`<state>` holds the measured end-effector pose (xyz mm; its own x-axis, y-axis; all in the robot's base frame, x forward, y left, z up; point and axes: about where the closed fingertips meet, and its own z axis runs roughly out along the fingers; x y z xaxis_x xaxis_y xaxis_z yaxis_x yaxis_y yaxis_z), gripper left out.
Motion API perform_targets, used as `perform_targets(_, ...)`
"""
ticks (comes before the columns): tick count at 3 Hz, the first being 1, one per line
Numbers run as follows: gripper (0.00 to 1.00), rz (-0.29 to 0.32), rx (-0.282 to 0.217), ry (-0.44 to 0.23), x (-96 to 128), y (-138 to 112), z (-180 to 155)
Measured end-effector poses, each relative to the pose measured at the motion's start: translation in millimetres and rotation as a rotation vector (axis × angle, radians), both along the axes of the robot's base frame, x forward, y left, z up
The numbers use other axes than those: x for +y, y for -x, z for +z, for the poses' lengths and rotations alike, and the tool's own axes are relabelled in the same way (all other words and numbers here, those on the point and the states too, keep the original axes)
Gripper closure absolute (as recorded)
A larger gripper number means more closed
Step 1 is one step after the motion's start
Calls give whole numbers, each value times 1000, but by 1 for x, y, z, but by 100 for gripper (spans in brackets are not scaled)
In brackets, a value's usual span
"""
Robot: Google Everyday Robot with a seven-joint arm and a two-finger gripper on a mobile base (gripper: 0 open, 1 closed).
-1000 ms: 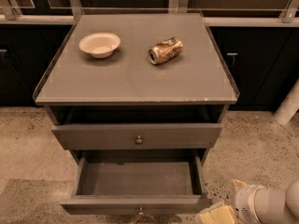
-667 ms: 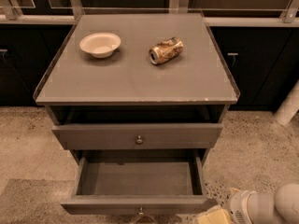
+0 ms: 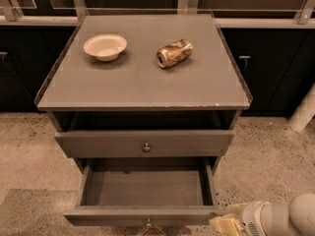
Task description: Close middle drawer
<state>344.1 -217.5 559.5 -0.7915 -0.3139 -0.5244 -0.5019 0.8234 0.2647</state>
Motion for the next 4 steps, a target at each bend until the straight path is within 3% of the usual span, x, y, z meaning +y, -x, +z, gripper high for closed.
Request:
perform_targets(1,65,-13,18,-30,0,4,-8)
perform_targets(2,88,-17,0,-156,7,1,-24)
perform_targets(3,100,-5,31,-287,10,14,-74)
perform_targets(4,100,-23,118,-448,19,33,-125)
